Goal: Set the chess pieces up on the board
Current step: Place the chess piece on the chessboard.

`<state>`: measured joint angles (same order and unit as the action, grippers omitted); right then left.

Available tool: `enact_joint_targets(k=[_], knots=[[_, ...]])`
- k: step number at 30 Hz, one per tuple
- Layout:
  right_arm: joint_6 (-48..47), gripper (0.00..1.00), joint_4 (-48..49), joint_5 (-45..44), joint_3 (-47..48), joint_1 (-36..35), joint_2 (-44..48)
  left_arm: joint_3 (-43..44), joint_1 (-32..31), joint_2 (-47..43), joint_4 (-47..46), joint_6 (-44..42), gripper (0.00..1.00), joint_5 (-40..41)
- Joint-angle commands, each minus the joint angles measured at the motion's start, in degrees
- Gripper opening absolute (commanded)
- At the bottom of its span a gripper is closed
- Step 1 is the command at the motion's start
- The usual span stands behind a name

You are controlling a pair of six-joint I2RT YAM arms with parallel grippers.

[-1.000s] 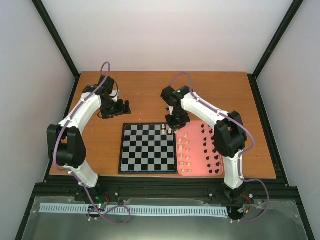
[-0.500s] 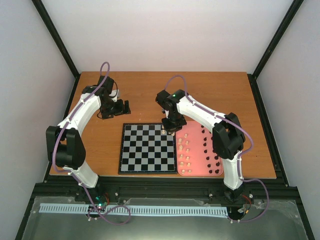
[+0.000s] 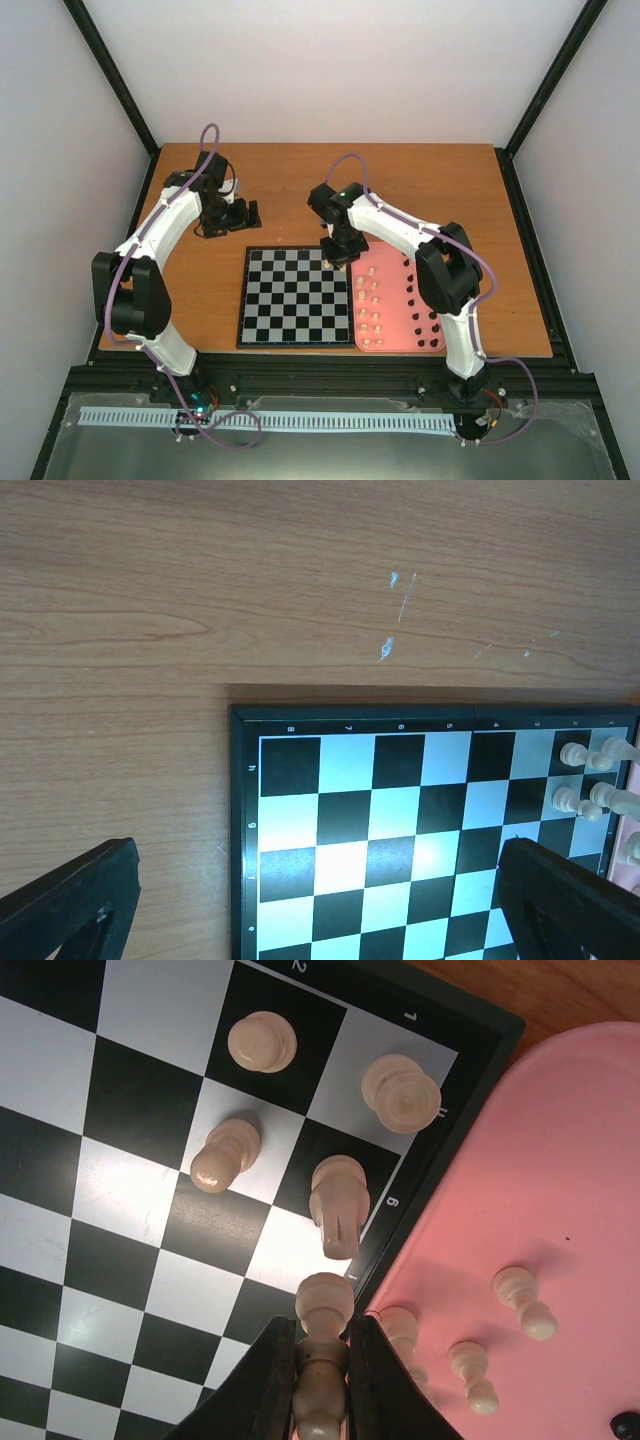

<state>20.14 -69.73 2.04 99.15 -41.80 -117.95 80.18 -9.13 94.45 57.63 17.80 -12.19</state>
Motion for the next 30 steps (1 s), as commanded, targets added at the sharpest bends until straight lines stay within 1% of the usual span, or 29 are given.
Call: enact_joint_targets(k=[1,17,30], knots=[[-0.4,0.07,0.6,-1.1,-0.2,-0.8,-1.5,0.2,-0.2,-1.6,-0.8,0.6,1.0,0.0],[-1.1,0.07,1.0,-0.7,0.9,-1.1,-4.6,0.0,-0.2,-1.5,-0.9,0.7,1.0,-0.4],[-1.8,0.07,-0.2,-0.2,2.2,-1.8,-5.3,-0.3,-0.2,-1.6,-1.2,0.7,1.0,-0.5]])
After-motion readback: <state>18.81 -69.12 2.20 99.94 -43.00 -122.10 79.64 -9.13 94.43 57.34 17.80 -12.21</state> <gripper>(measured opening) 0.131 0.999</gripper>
